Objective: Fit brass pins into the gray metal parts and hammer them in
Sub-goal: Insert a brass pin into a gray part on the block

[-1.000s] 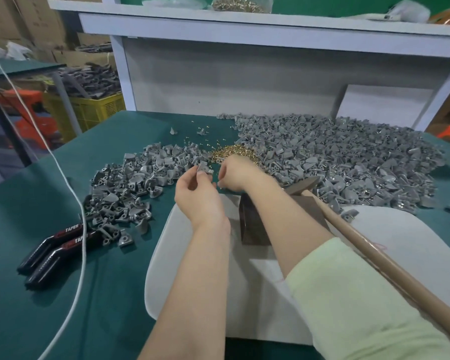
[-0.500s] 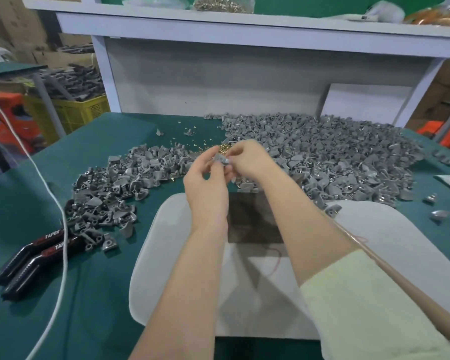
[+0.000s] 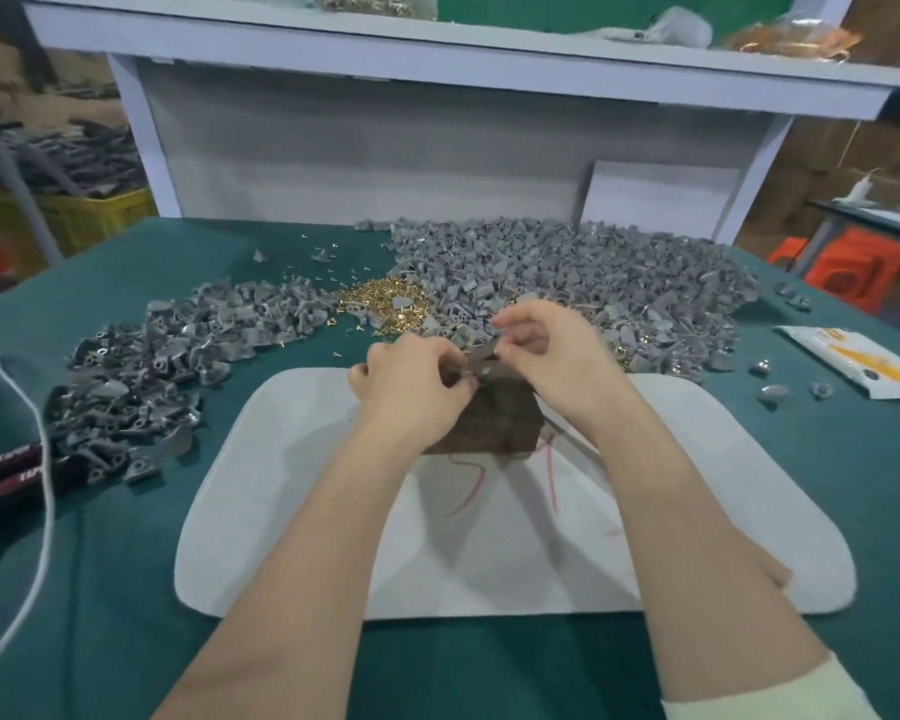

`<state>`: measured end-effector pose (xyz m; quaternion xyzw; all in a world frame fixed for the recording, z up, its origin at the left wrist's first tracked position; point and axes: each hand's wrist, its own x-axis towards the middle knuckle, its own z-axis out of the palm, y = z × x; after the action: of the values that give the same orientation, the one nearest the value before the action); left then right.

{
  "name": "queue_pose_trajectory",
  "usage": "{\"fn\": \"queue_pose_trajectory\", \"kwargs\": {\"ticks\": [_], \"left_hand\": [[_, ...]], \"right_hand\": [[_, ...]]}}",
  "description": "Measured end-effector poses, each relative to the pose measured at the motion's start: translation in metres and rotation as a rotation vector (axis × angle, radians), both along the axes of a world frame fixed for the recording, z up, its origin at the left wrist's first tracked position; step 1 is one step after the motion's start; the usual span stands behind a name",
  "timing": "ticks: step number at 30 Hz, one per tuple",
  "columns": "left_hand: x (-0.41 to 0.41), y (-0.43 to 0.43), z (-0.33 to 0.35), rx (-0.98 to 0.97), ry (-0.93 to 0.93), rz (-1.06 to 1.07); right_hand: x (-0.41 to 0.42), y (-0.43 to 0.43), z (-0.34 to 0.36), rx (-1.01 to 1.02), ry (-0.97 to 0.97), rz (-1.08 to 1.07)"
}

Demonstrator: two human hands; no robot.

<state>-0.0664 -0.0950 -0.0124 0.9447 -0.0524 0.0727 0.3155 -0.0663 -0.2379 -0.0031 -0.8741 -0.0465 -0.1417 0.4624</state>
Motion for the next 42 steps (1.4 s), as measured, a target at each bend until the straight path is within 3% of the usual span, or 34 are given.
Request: {"fn": "queue_pose_trajectory", "kwargs": {"ticks": [9, 14, 20, 24, 30, 36, 42], "left_hand": [[-0.004, 0.002, 0.008, -0.265, -0.145, -0.137], [-0.003, 0.002, 0.009, -0.325, -0.190, -0.114], [-0.001, 0.002, 0.007, -0.392, -0.226, -0.148], [-0.001, -0.002, 0.003, -0.312, -0.254, -0.143], [0.002, -0.009, -0.006, 0.064, -0.161, -0.060], [0.001, -0.005, -0.002, 0.144, -0.137, -0.141], [-0.004, -0.004, 0.004, 0.099, -0.107, -0.236]], "right_hand": [[0.001, 0.010, -0.002, -0.058, -0.073, 0.019], [0.000, 0.015, 0.000, 0.158, -0.018, -0.001], [-0.003, 0.015, 0.001, 0.280, 0.072, 0.031], [-0.002, 0.013, 0.002, 0.227, 0.068, -0.028], [-0.001, -0.001, 0.000, 0.095, 0.051, -0.174], [-0.001, 0.003, 0.001, -0.038, 0.064, -0.126], [0.002, 0.007, -0.004, 0.019, 0.036, -0.095]]}}
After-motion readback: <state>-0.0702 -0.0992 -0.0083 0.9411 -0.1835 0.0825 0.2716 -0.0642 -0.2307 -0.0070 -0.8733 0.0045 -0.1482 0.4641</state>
